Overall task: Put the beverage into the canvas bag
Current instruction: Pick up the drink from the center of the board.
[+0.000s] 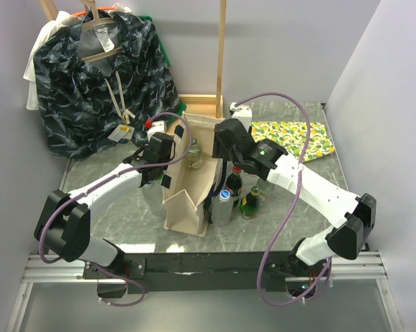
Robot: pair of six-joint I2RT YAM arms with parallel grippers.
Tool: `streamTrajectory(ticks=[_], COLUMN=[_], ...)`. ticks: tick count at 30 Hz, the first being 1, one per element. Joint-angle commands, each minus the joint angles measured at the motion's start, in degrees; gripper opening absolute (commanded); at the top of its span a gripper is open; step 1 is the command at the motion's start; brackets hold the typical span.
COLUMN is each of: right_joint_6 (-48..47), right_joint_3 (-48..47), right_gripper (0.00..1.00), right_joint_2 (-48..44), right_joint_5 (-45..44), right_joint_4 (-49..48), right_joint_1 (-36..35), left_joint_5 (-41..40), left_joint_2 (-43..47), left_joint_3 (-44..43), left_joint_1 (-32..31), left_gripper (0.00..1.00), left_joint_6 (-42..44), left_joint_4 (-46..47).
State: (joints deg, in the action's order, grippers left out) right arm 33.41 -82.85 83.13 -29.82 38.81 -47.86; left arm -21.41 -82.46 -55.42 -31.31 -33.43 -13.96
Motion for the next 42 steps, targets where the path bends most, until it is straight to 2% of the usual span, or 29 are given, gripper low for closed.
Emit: streamTrajectory(ticks=[1,20,35,42], right_joint_6=[0.61,1.04,0.96,-0.36], right_joint_3=[-1.09,1.11,5.24,5.42], right_gripper=[0.66,0.66,0.66,0.65], right_joint_2=[-0.25,-1.48,-3.94,-5.17], right_joint_5=[-0.67,-0.23,1.79,-1.02], right_joint_4=[0.39,-0.66,-4.00,-2.86], right_joint_1=[0.13,0.13,0.13,0.04], left_joint_5=[0.05,0.32,-1.35,-1.88], left_joint_2=[-0.25,7.30,9.68,11.70], left_joint_3=[-2.33,-2.50,-5.14,-6.98], left_joint_1=[0.11,-0.07,-1.12,-1.65], left_gripper=[0.01,0.01,0.01,0.01], left_joint_6=[0.56,0.12,-0.06,-0.50], left_joint_4=[2.53,1.13,-3.18,-4.85])
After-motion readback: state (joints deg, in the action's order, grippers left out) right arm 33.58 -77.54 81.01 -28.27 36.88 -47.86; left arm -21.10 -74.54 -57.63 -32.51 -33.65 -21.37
